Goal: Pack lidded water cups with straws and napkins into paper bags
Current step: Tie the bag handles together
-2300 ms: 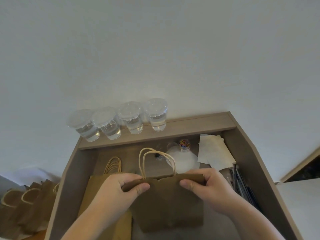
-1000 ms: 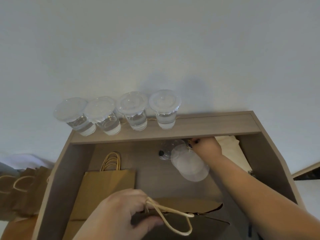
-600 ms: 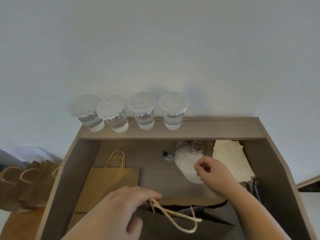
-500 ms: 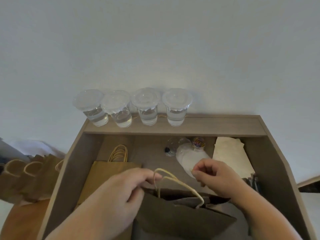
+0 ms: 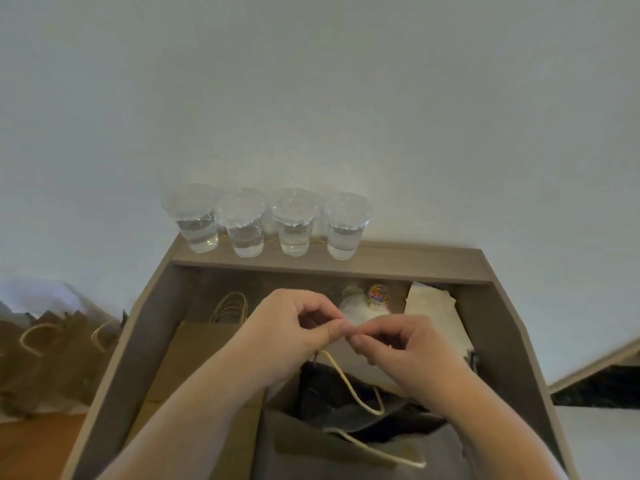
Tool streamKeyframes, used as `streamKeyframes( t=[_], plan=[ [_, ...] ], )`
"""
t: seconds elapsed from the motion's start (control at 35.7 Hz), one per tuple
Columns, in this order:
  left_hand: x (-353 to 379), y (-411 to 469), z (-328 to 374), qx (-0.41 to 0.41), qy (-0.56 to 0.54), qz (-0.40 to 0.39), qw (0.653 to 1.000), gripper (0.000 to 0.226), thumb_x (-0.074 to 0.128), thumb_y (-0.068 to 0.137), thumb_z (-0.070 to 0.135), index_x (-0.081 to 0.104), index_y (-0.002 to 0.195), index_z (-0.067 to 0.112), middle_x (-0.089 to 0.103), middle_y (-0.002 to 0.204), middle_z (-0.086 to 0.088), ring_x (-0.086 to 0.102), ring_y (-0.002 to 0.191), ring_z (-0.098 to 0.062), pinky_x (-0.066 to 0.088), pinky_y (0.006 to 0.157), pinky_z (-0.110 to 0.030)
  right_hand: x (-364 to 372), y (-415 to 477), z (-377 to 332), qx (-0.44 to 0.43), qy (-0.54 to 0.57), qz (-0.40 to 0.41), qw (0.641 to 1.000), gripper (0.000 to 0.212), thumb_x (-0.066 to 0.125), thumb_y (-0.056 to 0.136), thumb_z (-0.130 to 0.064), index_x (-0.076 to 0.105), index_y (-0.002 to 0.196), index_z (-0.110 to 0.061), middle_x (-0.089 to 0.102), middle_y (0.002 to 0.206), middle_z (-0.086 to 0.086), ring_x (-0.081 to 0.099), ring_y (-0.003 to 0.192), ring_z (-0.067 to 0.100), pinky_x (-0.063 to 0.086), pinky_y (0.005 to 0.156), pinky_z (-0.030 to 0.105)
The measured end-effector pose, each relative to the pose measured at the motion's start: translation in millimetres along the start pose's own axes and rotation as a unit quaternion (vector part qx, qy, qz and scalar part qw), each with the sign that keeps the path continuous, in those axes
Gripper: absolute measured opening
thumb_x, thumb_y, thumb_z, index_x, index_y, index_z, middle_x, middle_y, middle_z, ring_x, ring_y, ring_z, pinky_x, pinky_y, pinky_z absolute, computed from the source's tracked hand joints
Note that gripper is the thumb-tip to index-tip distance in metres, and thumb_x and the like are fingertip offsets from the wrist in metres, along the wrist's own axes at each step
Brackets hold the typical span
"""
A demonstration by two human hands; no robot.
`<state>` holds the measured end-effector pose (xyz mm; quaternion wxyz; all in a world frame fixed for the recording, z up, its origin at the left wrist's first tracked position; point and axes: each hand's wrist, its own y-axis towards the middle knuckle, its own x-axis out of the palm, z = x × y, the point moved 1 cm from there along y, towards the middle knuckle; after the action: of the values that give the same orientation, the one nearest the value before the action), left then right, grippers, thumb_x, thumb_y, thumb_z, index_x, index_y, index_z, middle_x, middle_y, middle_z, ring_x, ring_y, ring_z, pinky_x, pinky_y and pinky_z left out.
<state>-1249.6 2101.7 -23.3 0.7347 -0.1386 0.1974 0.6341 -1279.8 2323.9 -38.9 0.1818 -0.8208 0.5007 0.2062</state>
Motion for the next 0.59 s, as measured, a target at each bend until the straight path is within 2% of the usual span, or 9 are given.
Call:
streamKeyframes(
  t=[0.08, 0.14, 0.22, 0.34, 0.45, 0.5, 0.59],
  plan=[
    [3, -1, 5, 0.008, 0.007, -0.016, 1.000, 0.006, 0.080, 0.093, 0.036, 0.080, 0.087, 0.035, 0.072, 0.071, 0.012, 0.061, 0.063, 0.003, 0.048, 0.061, -0.014, 5, -9, -6, -0.017, -0.033, 0.030, 0.999, 0.013, 0.069, 0.088, -0.058, 0.075, 0.100, -0.059, 0.075, 0.092, -0.023, 0.068, 0.089, -0.001, 0.057, 0.079, 0.025],
    [3, 0, 8, 0.009, 0.020, -0.007, 1.000, 0.009, 0.080, 0.093, 0.037, 0.079, 0.085, 0.034, 0.073, 0.073, 0.009, 0.059, 0.062, 0.004, 0.047, 0.061, -0.013, 11, -14, -9, -0.022, -0.036, 0.059, 0.997, 0.017, 0.068, 0.086, -0.060, 0.073, 0.102, -0.058, 0.075, 0.093, -0.024, 0.069, 0.090, -0.002, 0.059, 0.080, 0.026],
    [0, 1, 12, 0.012, 0.037, 0.002, 0.999, 0.011, 0.081, 0.091, 0.042, 0.079, 0.083, 0.034, 0.074, 0.073, 0.008, 0.057, 0.060, 0.004, 0.045, 0.059, -0.012, 20, -19, -13, -0.019, -0.028, 0.111, 0.993, 0.014, 0.074, 0.090, -0.050, 0.070, 0.101, -0.057, 0.075, 0.093, -0.023, 0.072, 0.086, 0.000, 0.062, 0.079, 0.028],
    [-1, 0, 17, 0.006, 0.044, -0.033, 0.999, 0.009, 0.081, 0.090, 0.043, 0.080, 0.084, 0.037, 0.074, 0.074, 0.001, 0.055, 0.060, 0.001, 0.043, 0.059, -0.017, 26, -26, -19, -0.043, -0.012, 0.144, 0.988, 0.038, 0.080, 0.092, -0.038, 0.053, 0.110, -0.057, 0.073, 0.105, -0.026, 0.074, 0.086, 0.004, 0.063, 0.072, 0.029],
    [-1, -2, 20, 0.001, 0.027, -0.035, 0.999, 0.009, 0.081, 0.090, 0.044, 0.081, 0.085, 0.036, 0.076, 0.077, -0.002, 0.060, 0.066, -0.003, 0.046, 0.064, -0.022, 23, -30, -23, -0.060, -0.070, 0.160, 0.983, 0.023, 0.077, 0.094, -0.039, 0.067, 0.109, -0.052, 0.073, 0.099, -0.028, 0.071, 0.089, 0.000, 0.051, 0.067, 0.017],
    [-1, -4, 22, 0.001, 0.037, -0.039, 0.999, 0.011, 0.078, 0.091, 0.047, 0.081, 0.085, 0.038, 0.076, 0.078, -0.004, 0.061, 0.066, -0.004, 0.048, 0.066, -0.024, 22, -32, -23, -0.048, -0.079, 0.168, 0.981, 0.020, 0.076, 0.093, -0.045, 0.067, 0.107, -0.056, 0.072, 0.098, -0.032, 0.069, 0.088, -0.003, 0.049, 0.063, 0.015],
    [0, -11, 23, 0.004, 0.065, -0.033, 0.997, 0.026, 0.062, 0.101, 0.053, 0.079, 0.090, 0.037, 0.077, 0.082, 0.010, 0.068, 0.072, -0.001, 0.059, 0.078, -0.034, 19, -36, -20, -0.032, -0.098, 0.184, 0.977, 0.024, 0.078, 0.092, -0.047, 0.065, 0.101, -0.065, 0.068, 0.098, -0.038, 0.065, 0.091, -0.006, 0.048, 0.063, 0.013]
  ],
)
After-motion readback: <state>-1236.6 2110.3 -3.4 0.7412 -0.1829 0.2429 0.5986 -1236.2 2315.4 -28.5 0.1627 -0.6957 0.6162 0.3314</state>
